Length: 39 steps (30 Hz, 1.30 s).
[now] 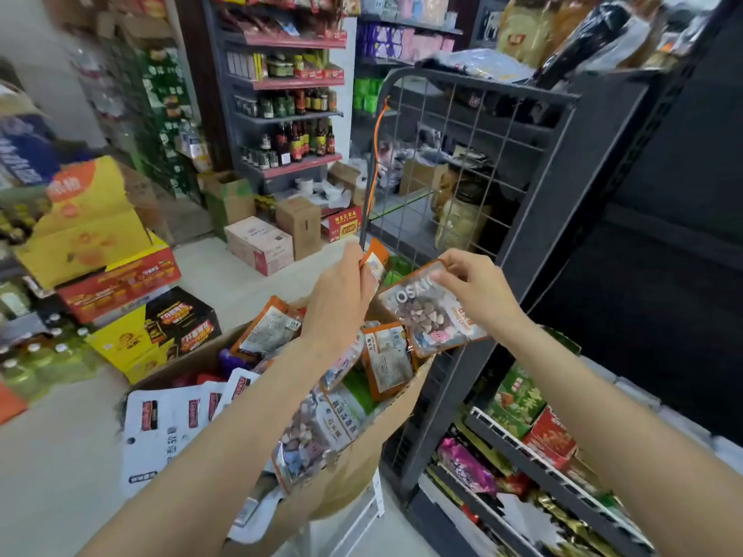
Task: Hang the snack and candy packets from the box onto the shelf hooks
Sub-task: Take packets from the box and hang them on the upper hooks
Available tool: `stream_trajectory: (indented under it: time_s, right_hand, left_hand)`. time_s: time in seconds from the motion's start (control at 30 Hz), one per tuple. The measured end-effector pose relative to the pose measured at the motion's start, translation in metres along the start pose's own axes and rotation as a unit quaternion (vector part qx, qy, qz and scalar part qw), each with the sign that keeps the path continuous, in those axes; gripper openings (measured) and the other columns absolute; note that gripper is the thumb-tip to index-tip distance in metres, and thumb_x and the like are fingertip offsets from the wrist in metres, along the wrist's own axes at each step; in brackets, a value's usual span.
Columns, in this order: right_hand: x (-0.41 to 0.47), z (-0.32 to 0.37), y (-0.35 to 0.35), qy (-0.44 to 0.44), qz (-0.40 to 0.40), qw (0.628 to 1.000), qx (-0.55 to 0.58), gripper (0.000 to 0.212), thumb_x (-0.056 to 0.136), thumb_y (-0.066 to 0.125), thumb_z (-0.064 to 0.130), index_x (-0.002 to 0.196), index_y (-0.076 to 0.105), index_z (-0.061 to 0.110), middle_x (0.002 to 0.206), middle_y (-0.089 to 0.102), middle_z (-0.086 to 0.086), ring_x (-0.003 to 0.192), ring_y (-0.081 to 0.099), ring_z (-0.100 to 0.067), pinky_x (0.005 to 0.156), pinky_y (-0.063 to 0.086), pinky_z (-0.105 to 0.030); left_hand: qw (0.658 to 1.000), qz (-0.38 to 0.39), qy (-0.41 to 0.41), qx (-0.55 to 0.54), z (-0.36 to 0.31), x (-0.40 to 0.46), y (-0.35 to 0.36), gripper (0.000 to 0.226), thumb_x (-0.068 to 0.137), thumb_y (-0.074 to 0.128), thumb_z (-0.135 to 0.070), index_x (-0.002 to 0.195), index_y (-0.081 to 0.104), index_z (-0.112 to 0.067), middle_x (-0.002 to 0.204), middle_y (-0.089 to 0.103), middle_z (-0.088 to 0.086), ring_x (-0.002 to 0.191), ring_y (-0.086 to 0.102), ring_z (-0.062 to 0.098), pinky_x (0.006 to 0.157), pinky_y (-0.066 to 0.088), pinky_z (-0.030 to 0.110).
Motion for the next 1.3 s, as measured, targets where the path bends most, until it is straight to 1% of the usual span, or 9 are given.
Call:
stream_trajectory:
  time_s: [0.23, 0.33, 0.5, 0.7, 0.83, 0.93, 1.1, 1.2, 1.3]
  right_hand:
    - [-0.017, 0.047, -0.099, -0.080, -0.075, 0.992, -0.070, 0.011, 0.089, 0.062, 0.012, 0.092, 0.066, 0.003, 0.090, 0.055, -0.002, 0.088, 0.053, -0.016, 0.081, 0.040, -0.028]
    - [-0.033, 0.037, -0.155, -0.056, -0.129, 0.987, -0.077, 0.012, 0.088, 0.064, 0.016, 0.086, 0.065, 0.004, 0.078, 0.059, 0.001, 0.075, 0.053, -0.012, 0.069, 0.039, -0.026]
    - [-0.072, 0.022, -0.248, -0.029, -0.226, 0.969, -0.098, 0.015, 0.086, 0.068, 0.020, 0.088, 0.066, 0.006, 0.086, 0.059, -0.003, 0.081, 0.055, -0.015, 0.074, 0.042, -0.026]
    - [-0.124, -0.023, -0.353, 0.092, -0.253, 0.963, -0.005, 0.023, 0.088, 0.065, 0.033, 0.087, 0.062, 0.010, 0.078, 0.064, 0.001, 0.070, 0.057, -0.010, 0.061, 0.042, -0.023]
    - [-0.143, -0.044, -0.405, 0.098, -0.292, 0.935, 0.175, 0.011, 0.090, 0.064, 0.020, 0.089, 0.060, 0.010, 0.083, 0.066, -0.010, 0.074, 0.061, -0.023, 0.068, 0.051, -0.038]
    - [-0.148, -0.034, -0.447, 0.048, -0.371, 0.915, 0.149, 0.011, 0.087, 0.067, 0.022, 0.093, 0.064, 0.014, 0.096, 0.069, -0.016, 0.083, 0.067, -0.027, 0.074, 0.055, -0.050]
    - [-0.146, 0.006, -0.495, -0.017, -0.443, 0.895, -0.048, 0.007, 0.091, 0.059, 0.018, 0.090, 0.058, 0.012, 0.085, 0.061, -0.001, 0.076, 0.059, -0.013, 0.058, 0.046, -0.016]
    - [-0.139, 0.010, -0.509, -0.018, -0.451, 0.888, -0.082, 0.004, 0.094, 0.054, 0.013, 0.091, 0.053, 0.010, 0.084, 0.057, -0.001, 0.078, 0.059, -0.018, 0.057, 0.044, -0.022]
    - [-0.134, 0.011, -0.509, -0.022, -0.445, 0.891, -0.090, 0.005, 0.095, 0.051, 0.012, 0.096, 0.053, 0.007, 0.088, 0.058, -0.003, 0.075, 0.062, -0.019, 0.058, 0.051, -0.028]
  left_hand:
    - [0.983, 0.086, 0.128, -0.096, -0.121, 0.036, 0.007, 0.032, 0.101, 0.037, -0.021, 0.132, 0.032, -0.017, 0.052, 0.042, -0.004, 0.041, 0.041, 0.007, 0.041, 0.026, 0.019]
    - [0.962, 0.114, 0.143, -0.203, -0.168, 0.042, 0.015, 0.041, 0.099, 0.042, -0.017, 0.136, 0.028, -0.025, 0.052, 0.041, -0.003, 0.038, 0.039, 0.008, 0.045, 0.029, 0.020]
    - [0.946, 0.130, 0.149, -0.257, -0.253, 0.048, 0.037, 0.051, 0.086, 0.066, -0.027, 0.130, 0.041, -0.022, 0.099, 0.063, -0.005, 0.083, 0.061, 0.012, 0.072, 0.045, 0.023]
    - [0.927, 0.043, 0.088, -0.362, -0.339, 0.066, 0.044, 0.043, 0.082, 0.070, -0.017, 0.121, 0.054, -0.018, 0.106, 0.060, -0.006, 0.100, 0.058, 0.014, 0.088, 0.047, 0.029]
    - [0.900, 0.062, 0.077, -0.424, -0.394, 0.072, 0.060, 0.007, 0.083, 0.069, -0.019, 0.087, 0.064, -0.018, 0.078, 0.063, -0.003, 0.073, 0.058, 0.012, 0.072, 0.047, 0.031]
    - [0.906, 0.020, 0.123, -0.404, -0.433, 0.071, 0.052, 0.044, 0.093, 0.056, -0.024, 0.053, 0.038, -0.018, 0.049, 0.033, -0.008, 0.047, 0.032, 0.004, 0.050, 0.025, 0.016]
    - [0.920, -0.093, 0.152, -0.350, -0.453, 0.074, 0.026, 0.045, 0.099, 0.046, -0.024, 0.055, 0.033, -0.018, 0.052, 0.034, -0.005, 0.049, 0.030, 0.009, 0.049, 0.028, 0.018]
    - [0.936, -0.122, 0.130, -0.304, -0.448, 0.083, 0.021, 0.044, 0.100, 0.043, -0.025, 0.057, 0.033, -0.020, 0.055, 0.037, -0.007, 0.051, 0.033, 0.010, 0.054, 0.022, 0.027]
    - [0.944, -0.133, 0.141, -0.266, -0.451, 0.089, 0.018, 0.036, 0.100, 0.042, -0.026, 0.066, 0.044, -0.016, 0.060, 0.042, -0.010, 0.055, 0.040, 0.008, 0.052, 0.031, 0.016]
Point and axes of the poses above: each hand's wrist, its own x-axis towards the middle knuckle, its own y-axis out of the palm, z = x × y, the point moved 8 cm from there along x, towards the middle knuckle
